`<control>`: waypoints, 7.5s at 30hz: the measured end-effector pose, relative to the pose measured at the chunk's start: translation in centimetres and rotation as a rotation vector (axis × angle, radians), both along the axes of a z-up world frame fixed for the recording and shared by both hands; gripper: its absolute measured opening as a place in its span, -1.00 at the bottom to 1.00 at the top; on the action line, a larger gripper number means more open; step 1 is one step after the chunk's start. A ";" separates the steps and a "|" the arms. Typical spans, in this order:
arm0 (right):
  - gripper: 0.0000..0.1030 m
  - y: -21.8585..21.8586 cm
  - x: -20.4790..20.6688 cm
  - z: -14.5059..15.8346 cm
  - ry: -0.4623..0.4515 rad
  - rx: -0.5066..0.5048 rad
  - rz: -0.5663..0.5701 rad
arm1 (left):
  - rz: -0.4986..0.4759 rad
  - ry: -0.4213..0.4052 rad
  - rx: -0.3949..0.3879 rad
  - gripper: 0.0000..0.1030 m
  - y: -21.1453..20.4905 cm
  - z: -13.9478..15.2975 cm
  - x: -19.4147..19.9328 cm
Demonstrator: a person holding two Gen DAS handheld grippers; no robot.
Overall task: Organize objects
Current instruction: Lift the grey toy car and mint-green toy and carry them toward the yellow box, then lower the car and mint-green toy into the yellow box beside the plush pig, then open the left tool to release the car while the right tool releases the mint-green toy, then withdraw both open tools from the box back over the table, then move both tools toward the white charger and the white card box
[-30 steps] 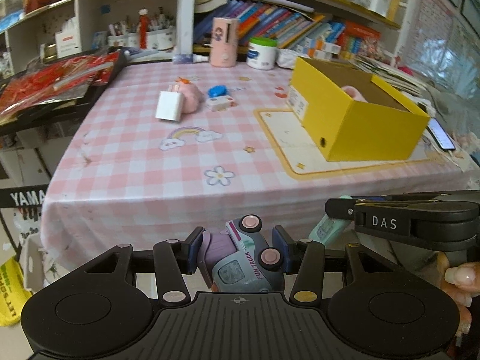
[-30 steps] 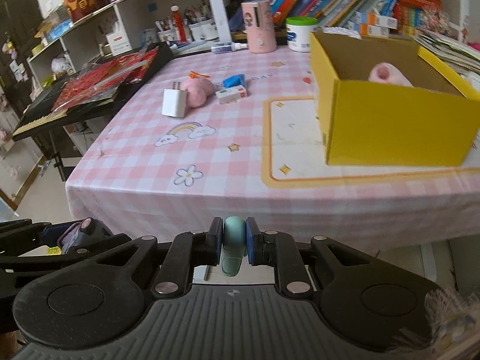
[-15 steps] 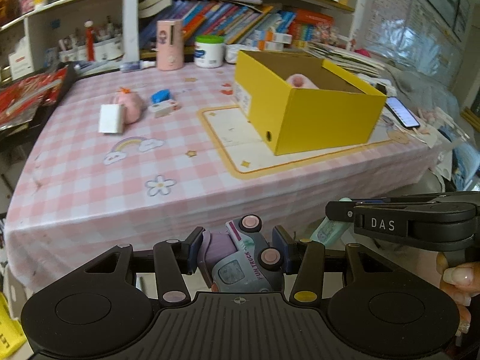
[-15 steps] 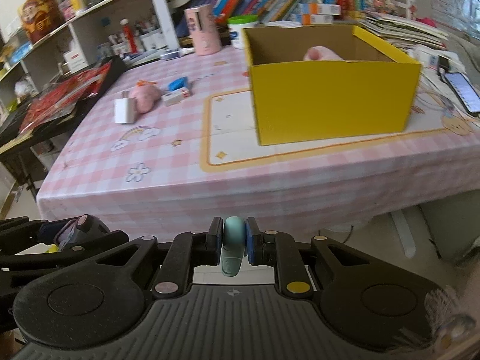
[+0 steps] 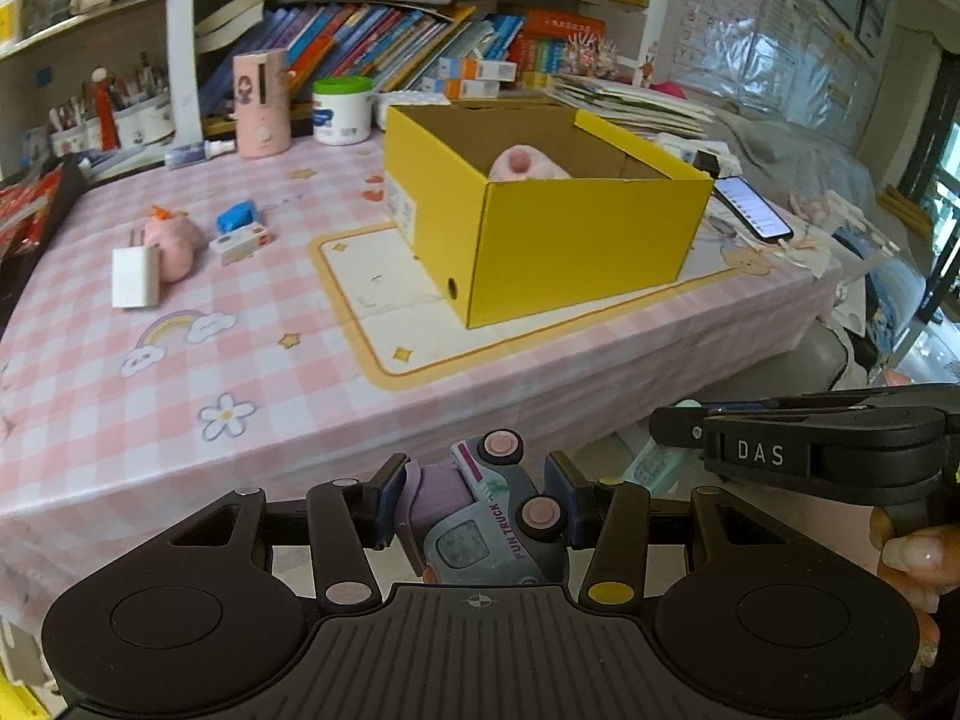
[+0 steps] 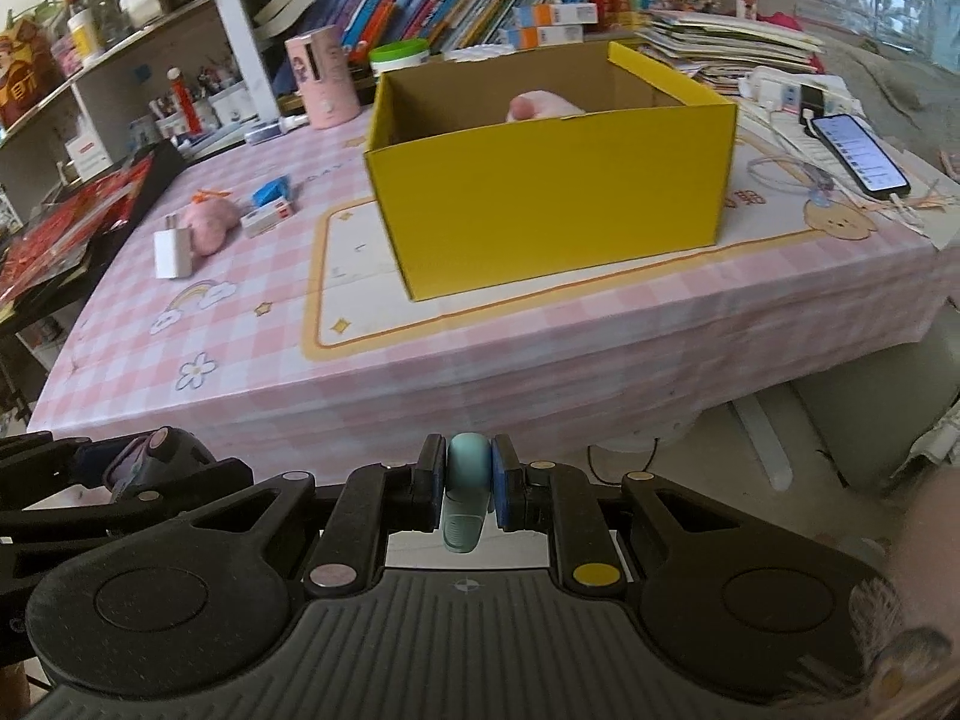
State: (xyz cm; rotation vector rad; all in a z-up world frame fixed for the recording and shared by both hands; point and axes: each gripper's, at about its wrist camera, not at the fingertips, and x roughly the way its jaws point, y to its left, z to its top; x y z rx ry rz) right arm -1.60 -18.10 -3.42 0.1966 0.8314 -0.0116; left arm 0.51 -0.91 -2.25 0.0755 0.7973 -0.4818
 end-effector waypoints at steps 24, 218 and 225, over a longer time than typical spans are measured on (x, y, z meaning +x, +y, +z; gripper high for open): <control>-0.71 -6.3 2.9 0.3 -0.008 0.006 -0.077 | -0.078 -0.082 -0.008 -0.09 -6.2 1.6 3.6; 0.40 12.3 11.9 -0.9 0.004 -0.154 0.367 | 0.521 -0.083 0.137 0.73 11.2 0.2 5.1; 0.40 12.9 15.8 -0.7 -0.007 -0.155 0.392 | 0.547 -0.082 0.134 0.73 11.2 0.1 8.6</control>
